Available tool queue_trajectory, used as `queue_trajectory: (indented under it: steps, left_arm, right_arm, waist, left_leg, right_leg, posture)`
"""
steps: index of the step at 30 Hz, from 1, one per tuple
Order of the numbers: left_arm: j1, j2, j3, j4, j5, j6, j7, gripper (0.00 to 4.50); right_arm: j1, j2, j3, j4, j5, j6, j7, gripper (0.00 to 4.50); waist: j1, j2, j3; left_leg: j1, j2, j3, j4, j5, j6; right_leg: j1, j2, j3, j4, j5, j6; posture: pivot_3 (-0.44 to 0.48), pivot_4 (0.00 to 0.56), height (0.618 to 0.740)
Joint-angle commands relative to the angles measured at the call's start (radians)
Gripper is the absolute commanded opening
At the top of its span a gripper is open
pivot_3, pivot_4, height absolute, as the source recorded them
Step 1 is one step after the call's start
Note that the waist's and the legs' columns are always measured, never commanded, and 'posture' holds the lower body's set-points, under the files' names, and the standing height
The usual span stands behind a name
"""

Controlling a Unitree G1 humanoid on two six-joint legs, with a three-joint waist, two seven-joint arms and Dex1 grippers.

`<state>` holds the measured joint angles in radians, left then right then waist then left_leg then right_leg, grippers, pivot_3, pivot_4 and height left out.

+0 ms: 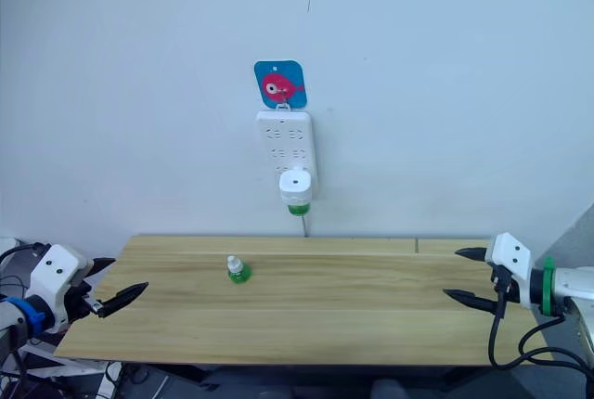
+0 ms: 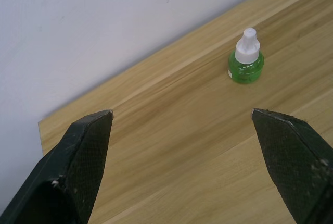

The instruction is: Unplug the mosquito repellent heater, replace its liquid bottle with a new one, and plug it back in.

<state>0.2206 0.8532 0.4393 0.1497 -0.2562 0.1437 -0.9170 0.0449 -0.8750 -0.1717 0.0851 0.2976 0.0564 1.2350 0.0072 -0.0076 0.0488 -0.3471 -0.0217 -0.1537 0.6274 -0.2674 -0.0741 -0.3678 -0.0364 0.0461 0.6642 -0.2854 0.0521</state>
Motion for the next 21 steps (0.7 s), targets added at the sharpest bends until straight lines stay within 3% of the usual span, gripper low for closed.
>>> queue_trajectory:
  steps: [1,21]
  left_arm:
    - [0.000,0.016,0.011,-0.036,-0.004,0.001,0.001,4.46]
    - [-0.034,0.054,0.042,0.044,-0.011,-0.027,-0.034,4.46]
  right_arm:
    - [-0.009,-0.018,-0.019,-0.029,0.013,0.001,-0.004,4.50]
    - [-0.023,0.002,-0.004,-0.041,0.017,0.004,-0.013,4.50]
  waist:
    - [0.000,0.000,0.000]
    - [0.001,0.000,-0.001]
  left_leg:
    - [0.000,0.000,0.000,0.000,0.000,0.000]
    - [0.000,0.000,0.000,0.000,0.000,0.000]
  right_leg:
    - [0.000,0.000,0.000,0.000,0.000,0.000]
    - [0.000,0.000,0.000,0.000,0.000,0.000]
  posture:
    - [0.099,0.000,0.740]
    - [0.098,0.000,0.740]
